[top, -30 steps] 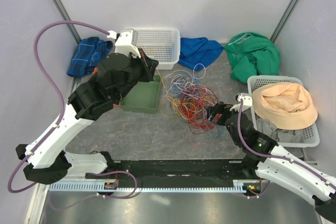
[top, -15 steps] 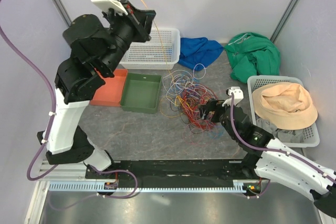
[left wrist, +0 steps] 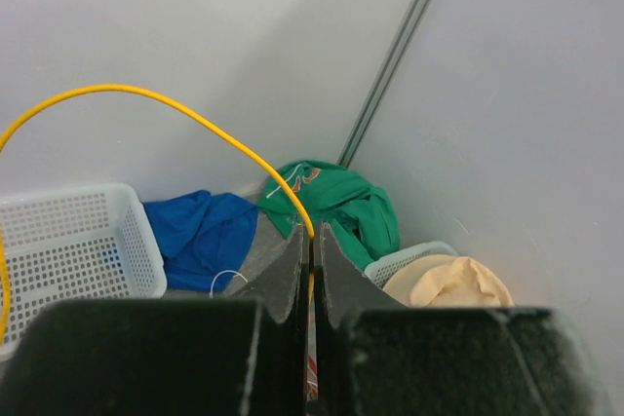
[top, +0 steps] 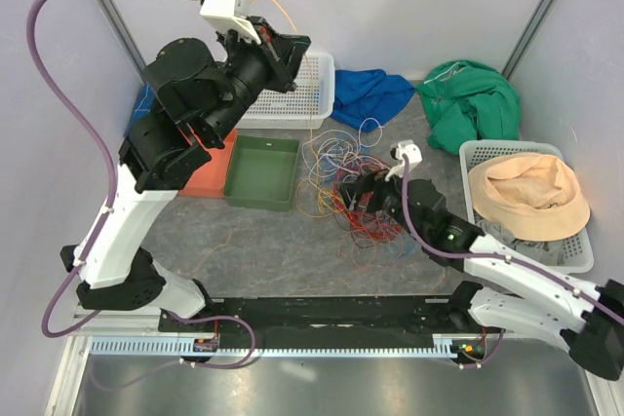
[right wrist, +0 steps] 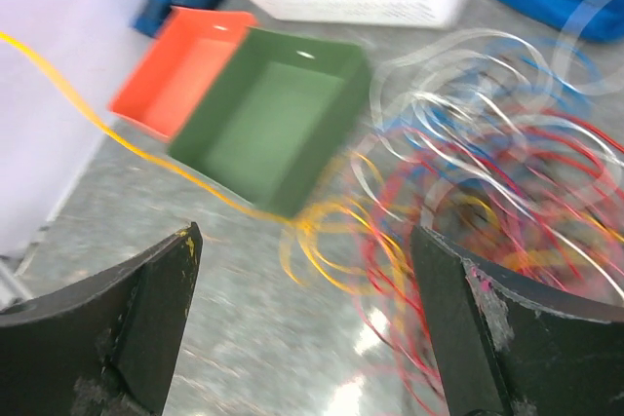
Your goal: Untangle the cables
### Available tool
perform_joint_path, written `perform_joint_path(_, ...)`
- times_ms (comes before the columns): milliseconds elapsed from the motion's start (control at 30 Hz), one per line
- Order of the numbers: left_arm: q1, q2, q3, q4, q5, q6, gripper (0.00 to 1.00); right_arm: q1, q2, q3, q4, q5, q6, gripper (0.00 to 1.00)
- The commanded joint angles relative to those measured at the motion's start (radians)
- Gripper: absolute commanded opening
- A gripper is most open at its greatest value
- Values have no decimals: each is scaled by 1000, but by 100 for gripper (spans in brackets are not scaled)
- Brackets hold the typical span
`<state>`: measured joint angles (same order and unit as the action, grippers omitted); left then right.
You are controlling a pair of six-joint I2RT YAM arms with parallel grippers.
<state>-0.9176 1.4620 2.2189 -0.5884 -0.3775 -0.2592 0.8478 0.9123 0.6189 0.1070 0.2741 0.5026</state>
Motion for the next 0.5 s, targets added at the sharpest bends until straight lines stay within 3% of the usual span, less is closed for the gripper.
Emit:
perform_joint_path(0, 3, -5, 2, 39, 38, 25, 2, 7, 111, 103, 189, -122, -27, 94)
perform_joint_path(367, 2, -26, -42, 30, 55, 5, 2, 40, 378, 252, 296, -145, -45, 93)
perform_joint_path(467, 2, -41, -56, 19, 49, 6, 2, 40, 407, 265, 313, -119, -59, 81)
